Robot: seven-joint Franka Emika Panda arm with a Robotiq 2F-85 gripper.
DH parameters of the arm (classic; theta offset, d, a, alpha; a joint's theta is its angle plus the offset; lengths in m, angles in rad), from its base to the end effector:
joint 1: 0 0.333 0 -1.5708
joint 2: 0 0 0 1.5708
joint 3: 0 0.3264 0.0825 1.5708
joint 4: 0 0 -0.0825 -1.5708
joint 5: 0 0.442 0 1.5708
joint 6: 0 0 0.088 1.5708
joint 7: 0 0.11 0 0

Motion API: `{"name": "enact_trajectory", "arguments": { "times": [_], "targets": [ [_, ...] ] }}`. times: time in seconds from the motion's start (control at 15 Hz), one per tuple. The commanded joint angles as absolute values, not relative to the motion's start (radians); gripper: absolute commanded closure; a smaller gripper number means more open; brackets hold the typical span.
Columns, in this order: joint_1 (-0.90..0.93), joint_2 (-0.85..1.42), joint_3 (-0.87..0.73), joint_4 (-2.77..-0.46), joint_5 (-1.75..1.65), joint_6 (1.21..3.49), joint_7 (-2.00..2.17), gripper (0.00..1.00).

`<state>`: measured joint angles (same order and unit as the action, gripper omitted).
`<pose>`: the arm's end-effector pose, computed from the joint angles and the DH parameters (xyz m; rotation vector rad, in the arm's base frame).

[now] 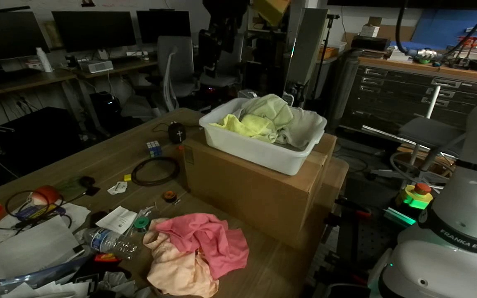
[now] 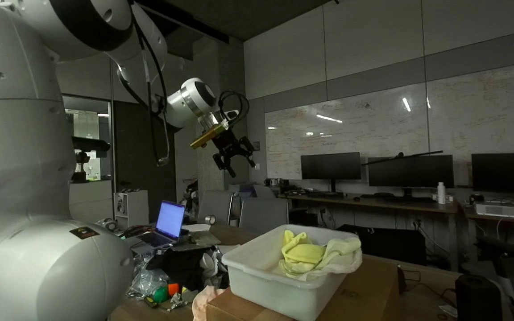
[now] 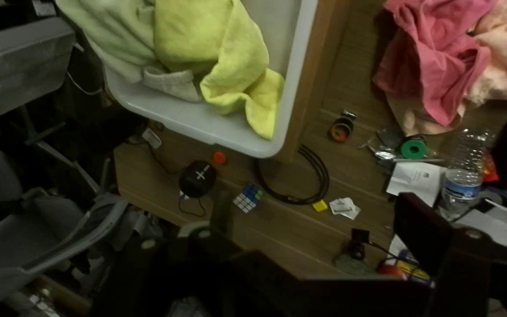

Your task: Remove the clothes from the white bin and put them on the table

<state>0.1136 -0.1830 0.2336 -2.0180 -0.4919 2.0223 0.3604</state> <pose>0.5525 0.1767 0.5466 2.6835 0.2219 0.4654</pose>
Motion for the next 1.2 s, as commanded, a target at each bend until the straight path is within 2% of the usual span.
{"name": "enact_trajectory", "arguments": {
  "times": [0.0,0.53,0.87,1.13],
  "targets": [
    [0.075,-0.237,0.186,-2.096,-0.48,1.997,0.406,0.0],
    [-0.002,-0.214,0.047,-2.2,-0.358,2.093,0.311,0.0],
    [-0.009,-0.188,-0.023,-2.266,-0.209,2.264,0.077,0.0],
    [-0.006,-0.133,-0.048,-2.274,-0.09,2.304,-0.072,0.0]
  ]
}}
